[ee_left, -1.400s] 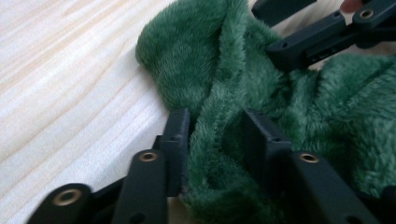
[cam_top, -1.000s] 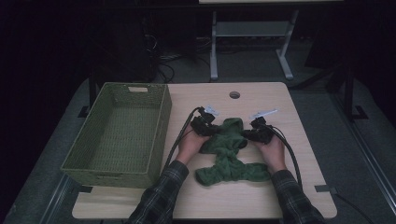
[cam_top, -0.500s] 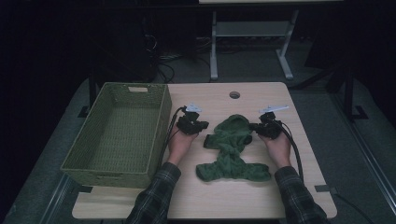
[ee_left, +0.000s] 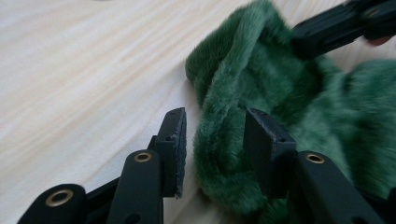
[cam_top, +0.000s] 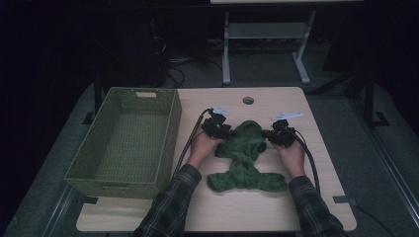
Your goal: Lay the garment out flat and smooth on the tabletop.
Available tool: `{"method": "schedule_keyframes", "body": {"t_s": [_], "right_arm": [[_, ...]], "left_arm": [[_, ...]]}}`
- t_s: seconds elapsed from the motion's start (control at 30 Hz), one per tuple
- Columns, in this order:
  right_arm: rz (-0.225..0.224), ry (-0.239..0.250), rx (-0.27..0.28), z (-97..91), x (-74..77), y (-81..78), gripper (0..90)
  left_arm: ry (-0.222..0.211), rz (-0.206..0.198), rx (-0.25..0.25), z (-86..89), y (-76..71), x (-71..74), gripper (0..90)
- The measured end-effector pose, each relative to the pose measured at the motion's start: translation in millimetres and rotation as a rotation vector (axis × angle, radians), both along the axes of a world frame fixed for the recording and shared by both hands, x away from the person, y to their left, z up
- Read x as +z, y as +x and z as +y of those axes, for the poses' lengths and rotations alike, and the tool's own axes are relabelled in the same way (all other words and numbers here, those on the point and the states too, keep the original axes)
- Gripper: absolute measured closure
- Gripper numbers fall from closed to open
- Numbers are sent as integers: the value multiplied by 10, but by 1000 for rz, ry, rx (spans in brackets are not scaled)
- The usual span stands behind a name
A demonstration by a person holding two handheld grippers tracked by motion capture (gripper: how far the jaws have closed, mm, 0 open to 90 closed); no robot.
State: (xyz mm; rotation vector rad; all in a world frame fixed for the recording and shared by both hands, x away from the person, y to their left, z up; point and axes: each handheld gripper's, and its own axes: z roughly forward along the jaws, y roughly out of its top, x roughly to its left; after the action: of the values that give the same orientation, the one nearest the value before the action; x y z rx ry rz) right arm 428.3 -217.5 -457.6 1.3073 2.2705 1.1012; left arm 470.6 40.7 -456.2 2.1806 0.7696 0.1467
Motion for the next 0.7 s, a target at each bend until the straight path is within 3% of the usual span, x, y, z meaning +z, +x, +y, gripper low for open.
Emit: {"method": "schedule_keyframes", "body": {"t_s": [0.1, 0.13, 0.17, 0.2, 0.33, 0.43, 0.53, 0.7], "right_arm": [[-6, 7, 4, -1, 13, -5, 891], [-2, 15, 2, -1, 24, -10, 891], [-14, 24, 7, -7, 52, -13, 891], [-21, 24, 9, -8, 68, -14, 891], [-44, 22, 10, -28, 83, -2, 891], [-19, 41, -5, -50, 27, 30, 891], [11, 52, -6, -36, -68, 77, 891], [27, 4, -17, 61, -194, 121, 887]], "left_arm": [[25, 18, -16, -35, 7, -44, 735], [48, 26, -20, -48, 8, -66, 735], [64, 37, -23, -45, 5, -88, 846], [73, 37, -20, -28, 5, -84, 860], [48, -4, 42, 111, -7, -32, 874], [-21, -23, 117, 267, 3, -39, 873], [-17, -35, 137, 334, 17, -107, 873], [20, -64, 144, 290, 23, -204, 854]]}}
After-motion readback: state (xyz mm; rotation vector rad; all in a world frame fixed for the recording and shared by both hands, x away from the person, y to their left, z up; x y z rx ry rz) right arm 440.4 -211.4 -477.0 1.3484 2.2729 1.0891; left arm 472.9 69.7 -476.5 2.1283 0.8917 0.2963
